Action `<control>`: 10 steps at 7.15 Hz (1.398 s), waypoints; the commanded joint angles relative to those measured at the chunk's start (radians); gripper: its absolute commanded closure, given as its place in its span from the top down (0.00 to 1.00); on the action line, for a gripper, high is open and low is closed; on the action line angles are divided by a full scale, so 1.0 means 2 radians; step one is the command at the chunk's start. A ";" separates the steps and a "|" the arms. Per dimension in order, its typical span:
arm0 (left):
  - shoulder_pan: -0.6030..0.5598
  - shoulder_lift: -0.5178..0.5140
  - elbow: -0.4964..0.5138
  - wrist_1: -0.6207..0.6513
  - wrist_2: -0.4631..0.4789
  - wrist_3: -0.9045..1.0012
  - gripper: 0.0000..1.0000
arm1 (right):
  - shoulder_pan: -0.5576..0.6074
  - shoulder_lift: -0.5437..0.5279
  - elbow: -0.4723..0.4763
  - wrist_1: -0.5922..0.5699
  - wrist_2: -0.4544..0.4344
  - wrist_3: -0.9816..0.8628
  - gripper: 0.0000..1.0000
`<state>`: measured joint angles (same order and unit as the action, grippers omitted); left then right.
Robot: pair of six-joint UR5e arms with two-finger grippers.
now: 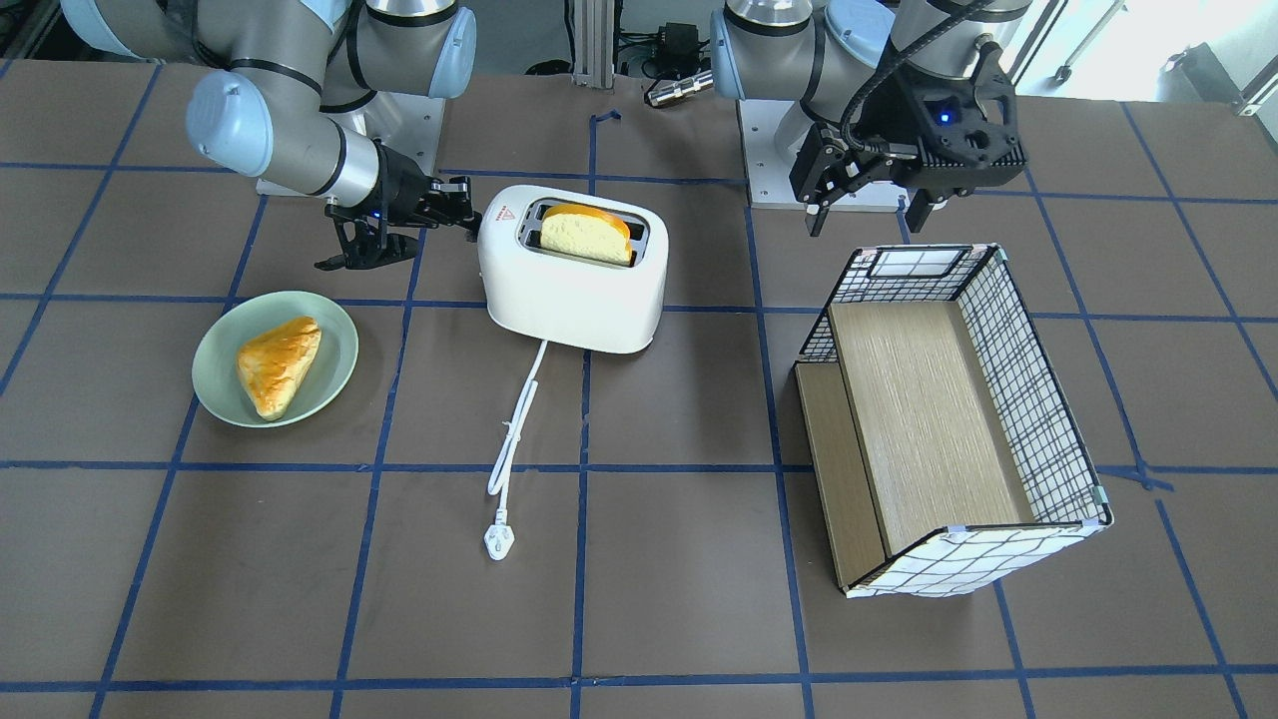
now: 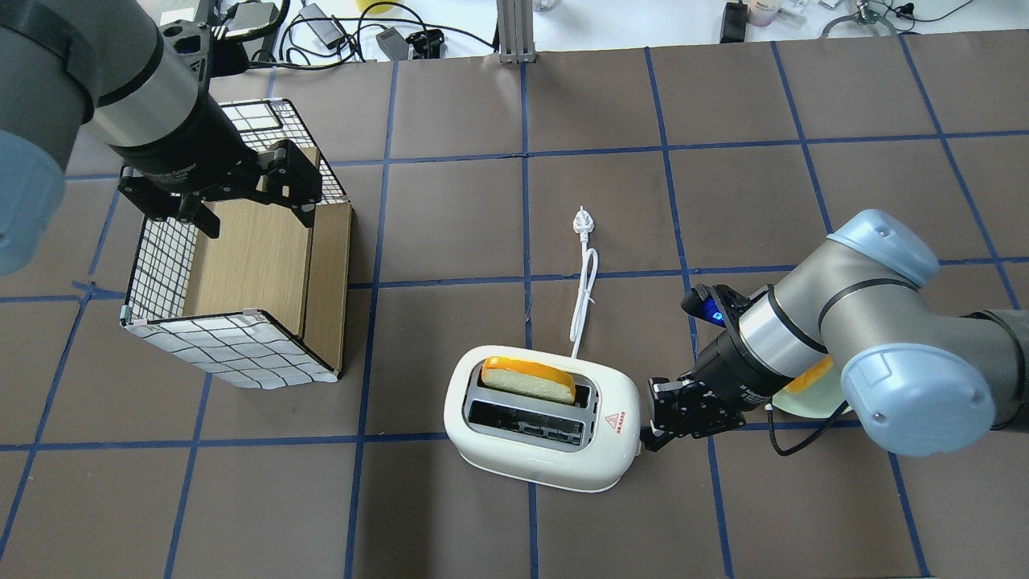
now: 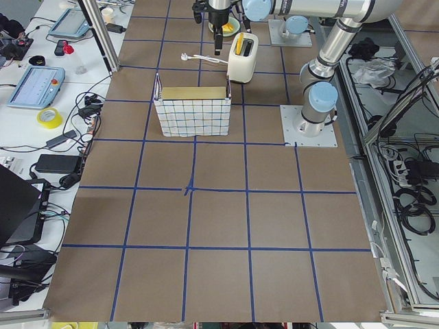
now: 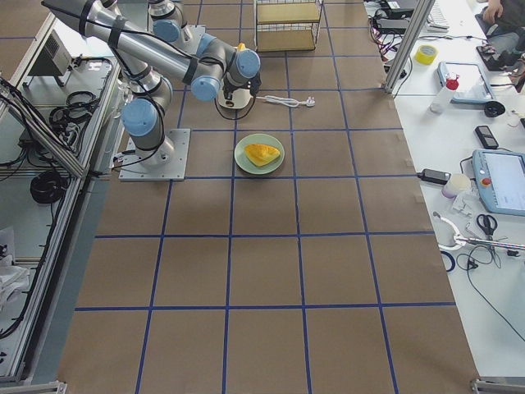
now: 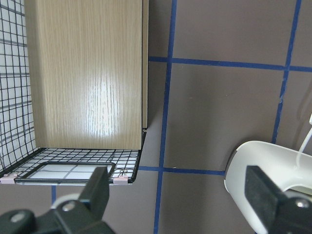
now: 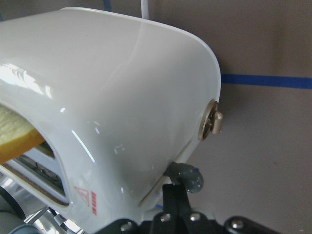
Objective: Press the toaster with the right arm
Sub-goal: 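Press the toaster lever down with the right gripper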
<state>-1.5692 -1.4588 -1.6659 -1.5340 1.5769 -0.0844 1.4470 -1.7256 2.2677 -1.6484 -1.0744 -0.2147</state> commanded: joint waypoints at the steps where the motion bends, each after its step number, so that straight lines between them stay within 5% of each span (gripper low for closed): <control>1: 0.000 0.000 0.000 0.000 0.000 0.000 1.00 | 0.000 0.014 0.001 -0.010 -0.004 -0.001 0.00; 8: 0.000 0.000 0.000 0.000 0.000 0.000 1.00 | 0.000 0.057 0.004 -0.029 -0.006 0.006 0.00; 10: 0.000 0.000 0.000 0.000 0.000 0.000 1.00 | -0.001 0.045 -0.009 -0.036 -0.036 0.089 0.00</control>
<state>-1.5692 -1.4588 -1.6659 -1.5340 1.5769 -0.0843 1.4462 -1.6203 2.2651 -1.7098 -1.1044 -0.1399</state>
